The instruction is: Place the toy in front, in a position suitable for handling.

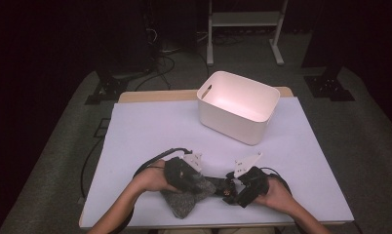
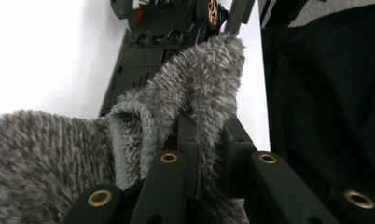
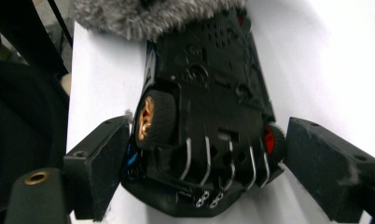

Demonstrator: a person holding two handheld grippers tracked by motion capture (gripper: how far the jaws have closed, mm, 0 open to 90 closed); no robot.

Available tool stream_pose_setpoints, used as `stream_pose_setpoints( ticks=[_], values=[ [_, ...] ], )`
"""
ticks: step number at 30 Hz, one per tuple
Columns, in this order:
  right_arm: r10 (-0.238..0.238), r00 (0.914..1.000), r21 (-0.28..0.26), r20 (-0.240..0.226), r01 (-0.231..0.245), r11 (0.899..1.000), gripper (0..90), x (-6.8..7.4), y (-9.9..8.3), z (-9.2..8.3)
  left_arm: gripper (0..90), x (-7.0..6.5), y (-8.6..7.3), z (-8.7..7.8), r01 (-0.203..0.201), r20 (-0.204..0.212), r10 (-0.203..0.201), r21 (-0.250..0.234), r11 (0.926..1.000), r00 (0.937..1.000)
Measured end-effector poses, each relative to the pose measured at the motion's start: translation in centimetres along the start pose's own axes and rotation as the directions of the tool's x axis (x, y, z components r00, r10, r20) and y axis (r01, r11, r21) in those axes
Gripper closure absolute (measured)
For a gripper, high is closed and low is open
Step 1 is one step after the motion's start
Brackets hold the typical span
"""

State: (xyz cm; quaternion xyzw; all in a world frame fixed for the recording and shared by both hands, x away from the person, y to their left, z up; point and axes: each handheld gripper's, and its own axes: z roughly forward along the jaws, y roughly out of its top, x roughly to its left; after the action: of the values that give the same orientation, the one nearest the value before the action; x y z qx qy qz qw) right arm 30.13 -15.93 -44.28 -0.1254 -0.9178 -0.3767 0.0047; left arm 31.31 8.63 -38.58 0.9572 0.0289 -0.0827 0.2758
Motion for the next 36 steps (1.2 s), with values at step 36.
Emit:
stream_pose_setpoints(
  ticks=[36],
  values=[
    [-0.104,0.9945,0.031,0.018,0.103,0.994,22.6,-0.6,-0.4,1.2,78.9,1.3,3.6,3.6,-0.045,-0.019,0.045,-0.019,0.9988,0.9988]
  ],
)
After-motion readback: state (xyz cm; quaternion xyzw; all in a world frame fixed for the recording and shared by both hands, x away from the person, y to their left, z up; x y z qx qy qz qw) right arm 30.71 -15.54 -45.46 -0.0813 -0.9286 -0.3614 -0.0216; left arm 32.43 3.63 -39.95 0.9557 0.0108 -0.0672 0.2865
